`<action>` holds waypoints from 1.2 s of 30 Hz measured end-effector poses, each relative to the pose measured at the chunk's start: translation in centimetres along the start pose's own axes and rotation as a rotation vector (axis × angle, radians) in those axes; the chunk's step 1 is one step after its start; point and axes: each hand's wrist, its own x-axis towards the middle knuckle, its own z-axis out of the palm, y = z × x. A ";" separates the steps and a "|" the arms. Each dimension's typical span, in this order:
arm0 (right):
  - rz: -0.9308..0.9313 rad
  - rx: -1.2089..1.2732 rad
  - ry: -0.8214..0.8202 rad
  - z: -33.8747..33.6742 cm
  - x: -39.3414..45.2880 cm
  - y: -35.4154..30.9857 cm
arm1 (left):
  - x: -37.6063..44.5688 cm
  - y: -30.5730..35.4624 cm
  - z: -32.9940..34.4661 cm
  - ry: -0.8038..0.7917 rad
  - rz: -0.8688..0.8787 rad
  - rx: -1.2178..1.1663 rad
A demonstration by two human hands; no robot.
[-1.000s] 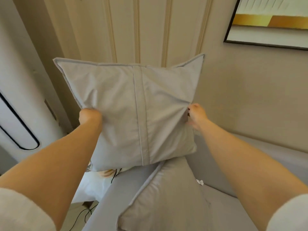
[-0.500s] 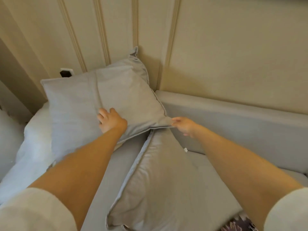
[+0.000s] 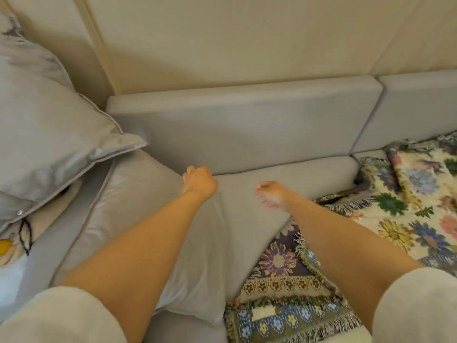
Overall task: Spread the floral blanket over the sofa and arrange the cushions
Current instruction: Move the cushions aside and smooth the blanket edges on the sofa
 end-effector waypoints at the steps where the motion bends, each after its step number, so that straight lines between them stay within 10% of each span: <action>1: 0.008 0.017 0.008 -1.1 0.3 1.4 | 0.0 1.4 1.1 -0.012 0.009 0.006; 16: 0.250 0.112 0.275 -34.6 14.2 32.1 | 4.9 35.5 36.4 -0.297 0.111 -0.088; 36: 0.081 -0.078 0.190 -54.7 30.4 42.4 | 15.8 54.5 53.6 -0.262 -0.040 -0.100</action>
